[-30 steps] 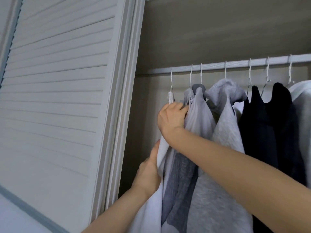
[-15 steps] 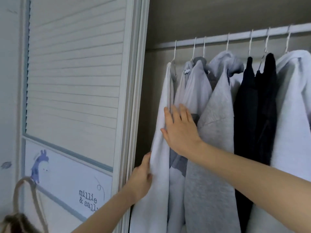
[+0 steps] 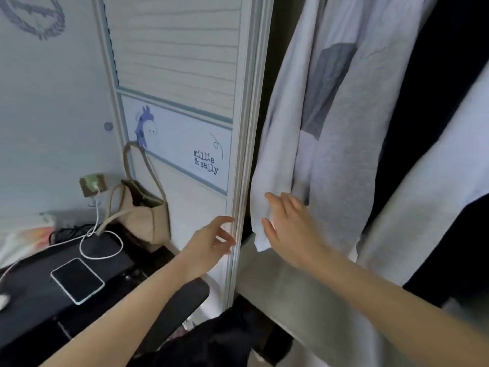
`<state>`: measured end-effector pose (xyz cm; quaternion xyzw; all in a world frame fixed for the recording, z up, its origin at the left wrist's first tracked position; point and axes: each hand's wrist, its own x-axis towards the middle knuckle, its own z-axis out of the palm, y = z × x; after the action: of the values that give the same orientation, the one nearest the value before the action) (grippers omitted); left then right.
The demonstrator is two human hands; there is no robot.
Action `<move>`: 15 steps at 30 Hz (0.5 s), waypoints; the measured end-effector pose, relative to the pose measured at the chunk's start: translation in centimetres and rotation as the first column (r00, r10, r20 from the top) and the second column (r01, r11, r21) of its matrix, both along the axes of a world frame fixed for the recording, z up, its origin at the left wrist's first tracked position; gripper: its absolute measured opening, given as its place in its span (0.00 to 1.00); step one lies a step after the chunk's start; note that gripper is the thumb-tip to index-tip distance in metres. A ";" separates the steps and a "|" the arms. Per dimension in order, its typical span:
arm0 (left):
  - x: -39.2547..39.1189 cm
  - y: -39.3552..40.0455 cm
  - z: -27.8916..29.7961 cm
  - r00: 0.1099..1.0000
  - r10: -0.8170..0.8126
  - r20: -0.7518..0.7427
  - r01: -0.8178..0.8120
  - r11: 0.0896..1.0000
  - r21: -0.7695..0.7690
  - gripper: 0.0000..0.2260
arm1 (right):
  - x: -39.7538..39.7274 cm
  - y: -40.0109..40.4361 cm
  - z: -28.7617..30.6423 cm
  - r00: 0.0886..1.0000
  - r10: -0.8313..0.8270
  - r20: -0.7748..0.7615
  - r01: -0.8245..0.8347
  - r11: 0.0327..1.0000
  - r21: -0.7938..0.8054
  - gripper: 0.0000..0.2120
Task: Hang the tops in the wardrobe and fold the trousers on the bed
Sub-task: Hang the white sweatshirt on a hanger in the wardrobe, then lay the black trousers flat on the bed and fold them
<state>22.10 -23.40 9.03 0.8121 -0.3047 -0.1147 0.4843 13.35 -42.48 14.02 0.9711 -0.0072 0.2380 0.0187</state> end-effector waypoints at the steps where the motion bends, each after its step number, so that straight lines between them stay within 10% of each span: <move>1: -1.1 1.0 -1.1 0.999 0.024 -0.038 -0.024 1.000 -0.001 0.20 | -0.9 0.7 -1.7 0.999 0.021 -0.036 -0.019 0.998 0.052 0.25; 15: -19.9 5.6 -10.9 0.767 0.591 -0.251 -0.611 0.791 -0.005 0.15 | -10.8 6.3 -17.4 0.880 0.376 -0.289 -0.217 0.862 0.458 0.20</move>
<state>2.20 -17.79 -1.91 0.8255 0.0265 -0.0362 0.5626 2.60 -36.20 -3.37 0.9688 0.0986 0.0443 -0.2229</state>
